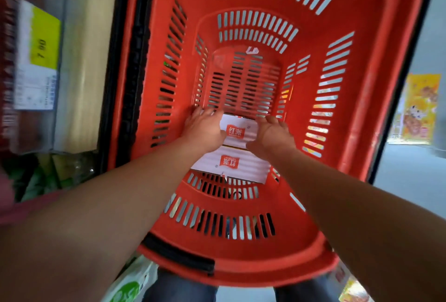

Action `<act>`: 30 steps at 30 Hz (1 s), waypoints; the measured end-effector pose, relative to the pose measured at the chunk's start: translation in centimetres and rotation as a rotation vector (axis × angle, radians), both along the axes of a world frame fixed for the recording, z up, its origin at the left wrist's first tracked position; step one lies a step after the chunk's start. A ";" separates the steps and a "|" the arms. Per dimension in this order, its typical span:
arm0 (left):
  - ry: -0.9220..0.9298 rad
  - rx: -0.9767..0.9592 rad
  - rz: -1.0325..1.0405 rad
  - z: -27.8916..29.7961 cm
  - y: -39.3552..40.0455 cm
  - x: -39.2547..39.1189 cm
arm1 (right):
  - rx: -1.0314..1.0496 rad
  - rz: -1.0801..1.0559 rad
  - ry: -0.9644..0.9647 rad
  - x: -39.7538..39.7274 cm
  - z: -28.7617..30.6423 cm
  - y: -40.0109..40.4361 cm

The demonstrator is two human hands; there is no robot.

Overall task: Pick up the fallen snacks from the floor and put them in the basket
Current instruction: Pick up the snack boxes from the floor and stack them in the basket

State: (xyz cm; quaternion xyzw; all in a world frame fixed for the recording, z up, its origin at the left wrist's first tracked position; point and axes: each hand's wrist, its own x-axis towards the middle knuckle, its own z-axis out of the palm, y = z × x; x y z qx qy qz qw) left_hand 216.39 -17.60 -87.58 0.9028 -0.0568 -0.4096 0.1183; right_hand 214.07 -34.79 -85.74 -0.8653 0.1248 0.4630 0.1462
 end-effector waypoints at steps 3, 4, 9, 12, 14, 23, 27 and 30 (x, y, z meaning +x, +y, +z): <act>-0.041 -0.053 0.044 4.7 -0.2 -0.5 | 0.019 0.075 -0.063 -0.6 5.2 -0.9; -0.044 -0.062 0.068 6.3 -0.4 -0.7 | 0.026 0.102 -0.084 -0.8 6.7 -1.2; -0.092 -0.085 0.163 16.7 -1.9 -4.2 | 0.079 0.207 -0.187 -2.9 17.4 -3.4; -0.159 -0.095 0.222 24.1 -3.3 -7.9 | 0.091 0.264 -0.264 -5.6 24.4 -5.3; -0.201 -0.093 0.265 27.9 -4.2 -10.0 | 0.088 0.290 -0.296 -7.4 27.8 -6.3; -0.400 -0.218 0.248 43.6 -5.4 -22.4 | 0.028 0.448 -0.397 -20.0 41.6 -6.5; -0.417 -0.212 0.203 46.6 -3.5 -28.9 | -0.006 0.451 -0.433 -27.0 44.8 -4.9; -0.436 -0.231 0.160 47.7 -1.1 -34.0 | -0.050 0.396 -0.474 -32.6 46.3 -3.3</act>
